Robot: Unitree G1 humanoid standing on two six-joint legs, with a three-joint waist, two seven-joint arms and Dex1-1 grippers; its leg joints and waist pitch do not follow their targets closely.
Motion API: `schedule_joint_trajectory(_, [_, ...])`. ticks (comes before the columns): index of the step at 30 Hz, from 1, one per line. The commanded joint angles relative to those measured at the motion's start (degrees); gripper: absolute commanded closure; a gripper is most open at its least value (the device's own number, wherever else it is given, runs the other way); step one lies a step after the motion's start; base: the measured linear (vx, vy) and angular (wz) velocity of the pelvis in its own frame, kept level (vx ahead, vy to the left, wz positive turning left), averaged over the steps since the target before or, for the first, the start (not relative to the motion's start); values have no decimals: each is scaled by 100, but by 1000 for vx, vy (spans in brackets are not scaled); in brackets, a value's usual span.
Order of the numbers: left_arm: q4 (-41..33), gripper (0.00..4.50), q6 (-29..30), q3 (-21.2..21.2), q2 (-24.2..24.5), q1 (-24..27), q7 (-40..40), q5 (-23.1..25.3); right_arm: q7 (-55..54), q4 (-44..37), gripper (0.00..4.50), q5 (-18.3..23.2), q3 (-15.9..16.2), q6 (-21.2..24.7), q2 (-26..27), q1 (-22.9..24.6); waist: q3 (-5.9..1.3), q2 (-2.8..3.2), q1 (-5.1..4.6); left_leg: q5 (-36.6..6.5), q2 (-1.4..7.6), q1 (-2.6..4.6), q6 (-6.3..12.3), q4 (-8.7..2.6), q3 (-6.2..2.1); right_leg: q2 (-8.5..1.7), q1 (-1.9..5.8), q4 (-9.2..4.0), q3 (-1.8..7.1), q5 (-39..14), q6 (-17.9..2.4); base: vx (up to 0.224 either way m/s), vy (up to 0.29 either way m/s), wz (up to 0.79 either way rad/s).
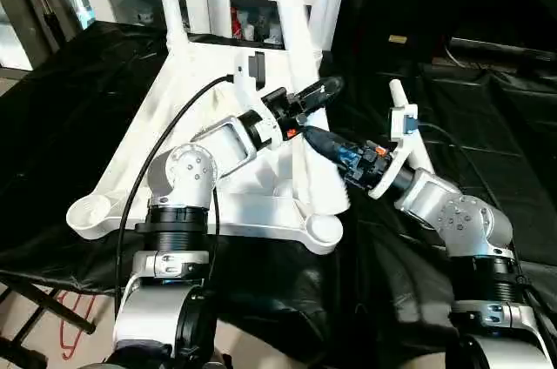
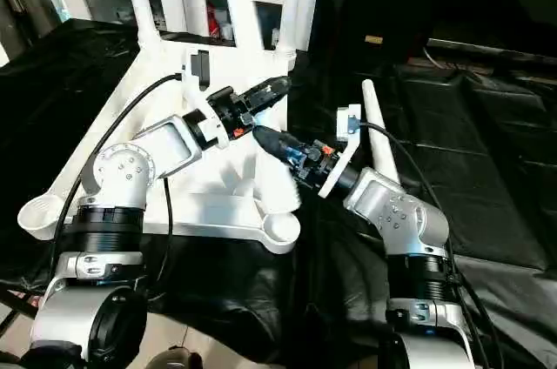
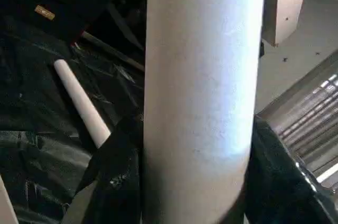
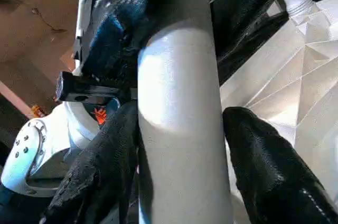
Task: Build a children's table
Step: Pick table leg
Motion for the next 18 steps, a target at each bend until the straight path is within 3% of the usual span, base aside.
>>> schedule_joint_trajectory(1, [-76, 245, -107, -66, -49, -42, -20, -75, -64, 5, 141, -27, 58, 106, -98, -70, -454, -59, 12, -1037, 194, 123, 17, -376, -105, -466, 293, -512, 245, -1786, -741, 0, 0, 0])
schedule_joint_trajectory(4, [-93, 261, -247, -137, -7, -40, -43, 56, -333, 52, 111, -188, 97, 133, -100, -121, -456, -57, 11, -1016, 195, 128, 9, -379, -109, -463, 284, -507, 245, -1771, -724, 0, 0, 0])
schedule_joint_trajectory(7, [-120, 262, -320, -167, -1, -39, -30, 112, -624, 138, 85, -11, -112, 380, -16, -238, -451, -56, -11, -1053, 192, 130, -16, -382, -108, -464, 284, -515, 244, -1857, -725, 0, 0, 0])
schedule_joint_trajectory(13, [-98, 262, -663, -379, 104, -54, 65, 498, -710, -202, 32, -563, 504, 227, -204, -185, -456, -62, -3, -965, 202, 120, -59, -392, -111, -462, 294, -492, 255, -1673, -639, 0, 0, 0])
schedule_joint_trajectory(14, [-69, 262, -817, -422, 136, -80, 186, 644, -749, -360, 32, -850, 780, 16, -284, -139, -456, -75, -8, -982, 197, 117, -64, -389, -107, -461, 295, -494, 254, -1679, -629, 0, 0, 0])
schedule_joint_trajectory(15, [-62, 262, -859, -444, 153, -87, 221, 698, -771, -398, 30, -929, 847, -45, -299, -129, -454, -68, 10, -987, 209, 119, -94, -393, -124, -471, 294, -491, 253, -1704, -590, 0, 0, 0])
schedule_joint_trajectory(18, [-73, 262, -1112, -755, 331, -124, 499, 1260, -884, -635, 29, -1209, 1102, -320, -327, -86, -449, -75, -6, -1080, 215, 131, -97, -404, -126, -468, 272, -504, 263, -1846, -478, 0, 0, 0])
